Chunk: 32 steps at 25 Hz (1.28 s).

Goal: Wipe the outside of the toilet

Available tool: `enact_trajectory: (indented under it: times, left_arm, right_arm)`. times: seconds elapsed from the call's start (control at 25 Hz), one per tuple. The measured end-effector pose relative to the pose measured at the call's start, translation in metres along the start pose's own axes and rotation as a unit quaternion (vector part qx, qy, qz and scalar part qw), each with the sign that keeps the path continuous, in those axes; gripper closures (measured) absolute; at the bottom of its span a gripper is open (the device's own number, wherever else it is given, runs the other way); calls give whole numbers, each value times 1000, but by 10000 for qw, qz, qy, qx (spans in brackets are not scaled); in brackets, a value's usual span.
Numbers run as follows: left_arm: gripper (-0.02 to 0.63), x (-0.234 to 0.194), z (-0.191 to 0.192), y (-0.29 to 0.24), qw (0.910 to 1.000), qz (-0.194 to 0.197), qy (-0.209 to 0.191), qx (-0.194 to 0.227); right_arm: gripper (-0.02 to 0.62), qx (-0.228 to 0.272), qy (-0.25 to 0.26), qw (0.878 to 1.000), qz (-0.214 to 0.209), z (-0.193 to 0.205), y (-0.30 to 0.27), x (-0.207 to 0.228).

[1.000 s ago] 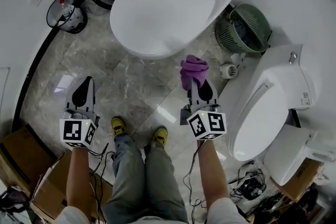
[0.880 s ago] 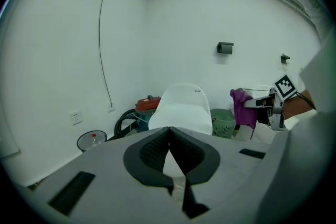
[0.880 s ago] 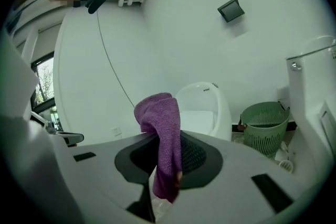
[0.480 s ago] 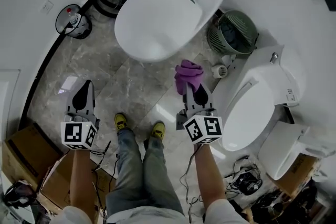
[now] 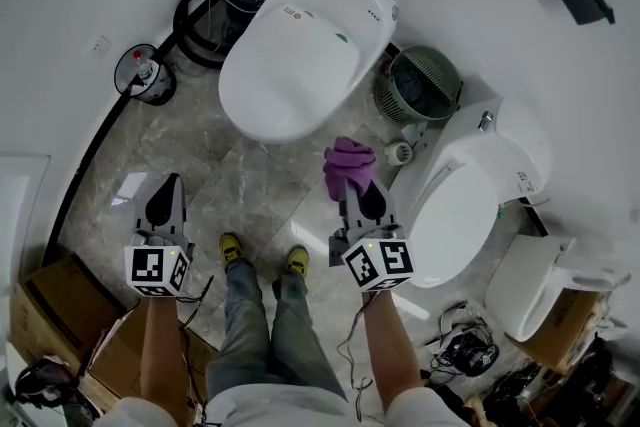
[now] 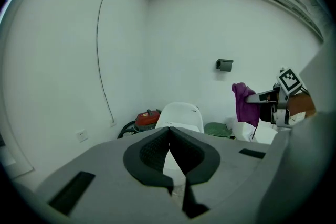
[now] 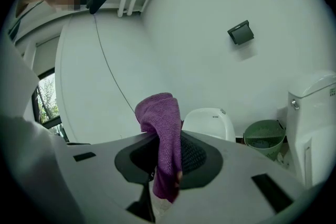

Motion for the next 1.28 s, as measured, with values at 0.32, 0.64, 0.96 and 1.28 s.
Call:
enact_trajectory:
  times: [0.32, 0.64, 0.96, 1.28]
  left_arm:
    - [589, 10, -57, 13, 9994, 265, -102, 172]
    - [589, 20, -122, 32, 9971, 395, -421, 489]
    - [589, 33, -173, 51, 9956, 376, -340, 786]
    - [589, 41, -216, 73, 9934, 453, -394, 982]
  right_arm:
    - [509, 212, -37, 9998, -41, -58, 17, -24]
    - [509, 549, 57, 9985, -43, -119, 35, -40]
    - [509, 730, 212, 9970, -157, -172, 56, -54]
    - [509, 1058, 436, 9934, -60, -211, 90, -65]
Point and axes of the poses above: the fingertips, and each gripper's own axes: y backward along the fingers, x to its right, z out of its underside, the point moved 4 cm from there along y, backward along the fingers, and after that the axes turned 10 degrees about x, right-handed, at the moved point
